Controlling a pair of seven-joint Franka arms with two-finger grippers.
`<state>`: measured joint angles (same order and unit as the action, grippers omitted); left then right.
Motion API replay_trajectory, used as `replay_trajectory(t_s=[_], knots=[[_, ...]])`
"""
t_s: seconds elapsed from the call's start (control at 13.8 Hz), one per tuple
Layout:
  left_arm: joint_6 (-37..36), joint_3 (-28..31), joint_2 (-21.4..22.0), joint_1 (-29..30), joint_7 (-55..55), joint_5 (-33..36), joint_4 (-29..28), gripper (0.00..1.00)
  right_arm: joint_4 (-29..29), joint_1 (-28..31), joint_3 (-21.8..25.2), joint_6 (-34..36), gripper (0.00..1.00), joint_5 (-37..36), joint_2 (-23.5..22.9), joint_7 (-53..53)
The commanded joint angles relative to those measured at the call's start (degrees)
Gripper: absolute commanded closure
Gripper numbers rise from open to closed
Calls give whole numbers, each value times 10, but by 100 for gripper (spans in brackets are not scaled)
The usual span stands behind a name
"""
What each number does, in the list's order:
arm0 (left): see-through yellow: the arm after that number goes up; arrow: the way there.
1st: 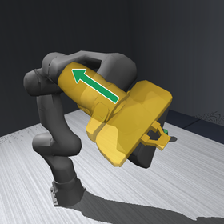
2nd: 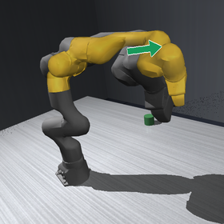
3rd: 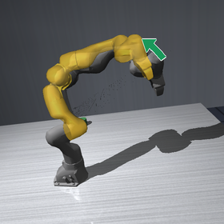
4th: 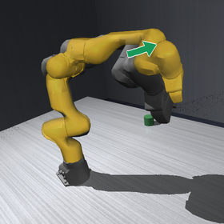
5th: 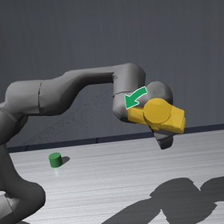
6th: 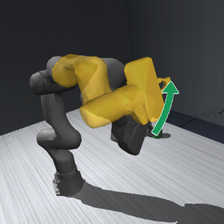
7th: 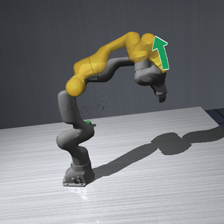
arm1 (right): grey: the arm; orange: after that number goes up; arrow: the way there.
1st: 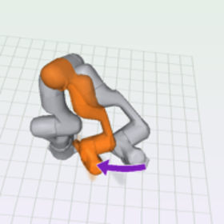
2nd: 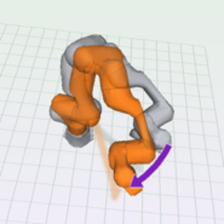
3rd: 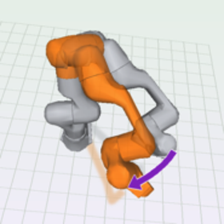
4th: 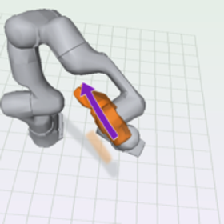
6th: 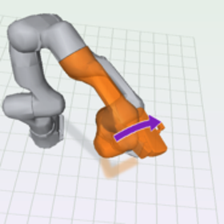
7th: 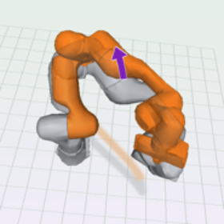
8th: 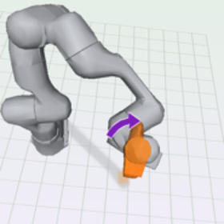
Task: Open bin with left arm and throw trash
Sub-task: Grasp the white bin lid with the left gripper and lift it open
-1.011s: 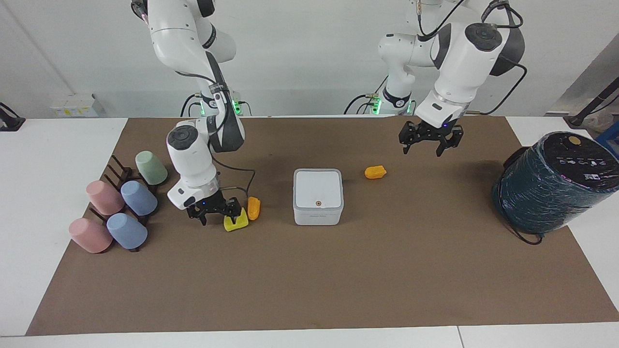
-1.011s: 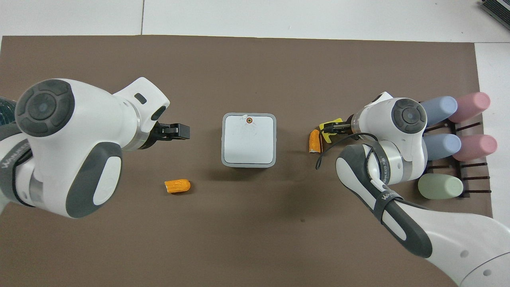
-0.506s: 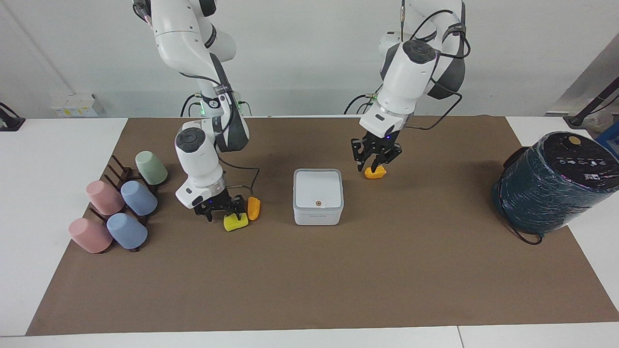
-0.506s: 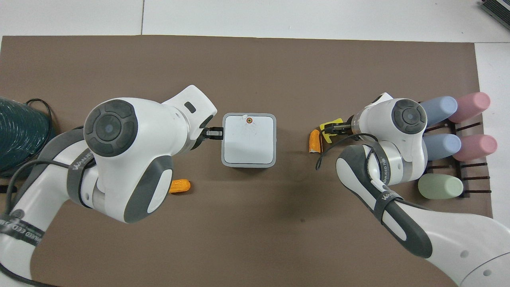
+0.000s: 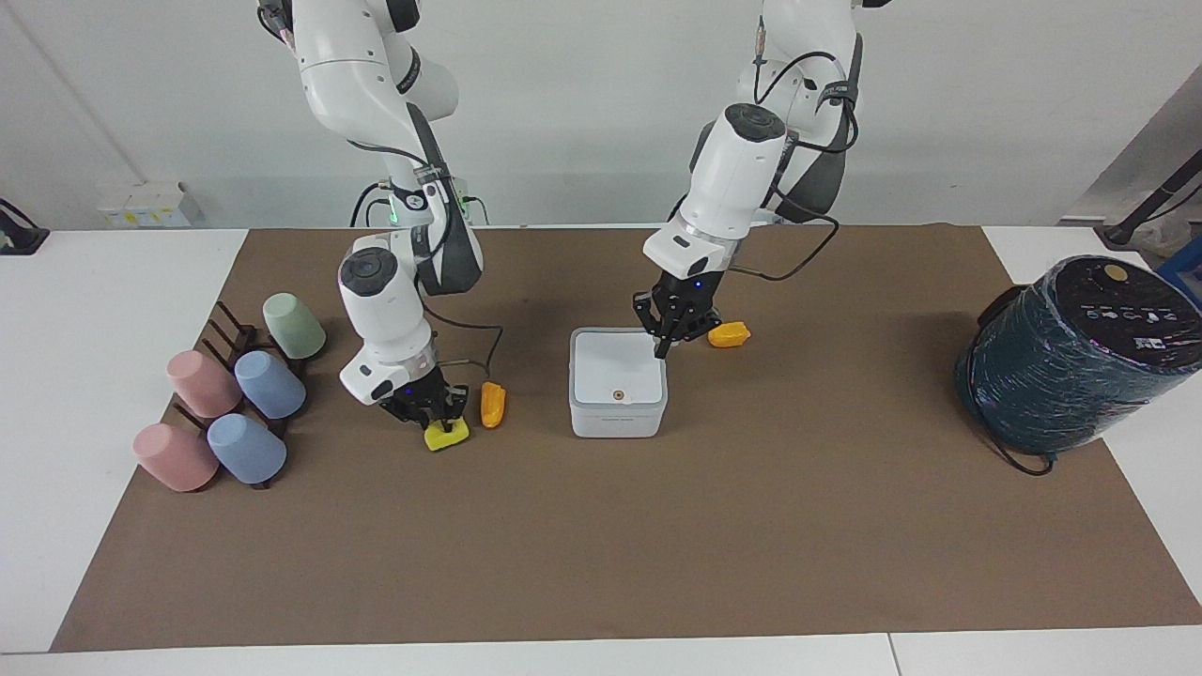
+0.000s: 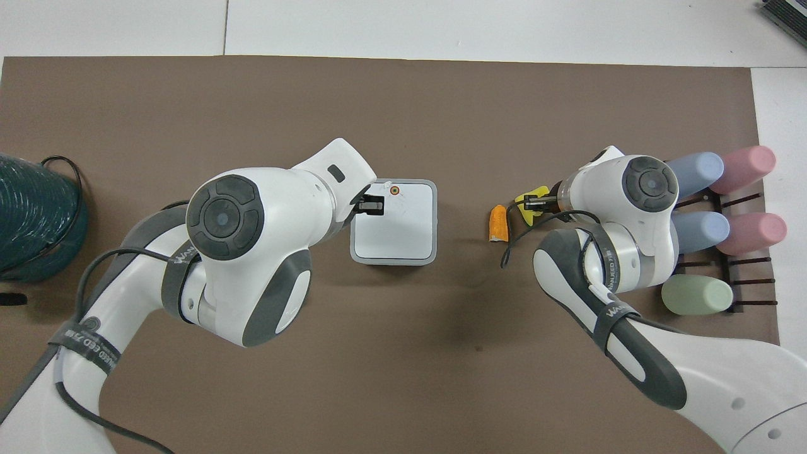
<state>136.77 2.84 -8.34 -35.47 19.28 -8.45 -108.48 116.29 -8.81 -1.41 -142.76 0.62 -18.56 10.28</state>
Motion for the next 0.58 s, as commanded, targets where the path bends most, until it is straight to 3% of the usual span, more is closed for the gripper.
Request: replay_trajectory(t_s=[0.0,0.22,0.51], knots=[[29,7,-49,-24,2,-27,33,100,8,5,-2,-6,100,7,25,8],[47,7,-85,-31,3,-29,53,100,3,5,-2,12,100,7,64,8],[67,7,-112,-43,2,-29,49,100,-54,2,-2,102,100,7,102,8]])
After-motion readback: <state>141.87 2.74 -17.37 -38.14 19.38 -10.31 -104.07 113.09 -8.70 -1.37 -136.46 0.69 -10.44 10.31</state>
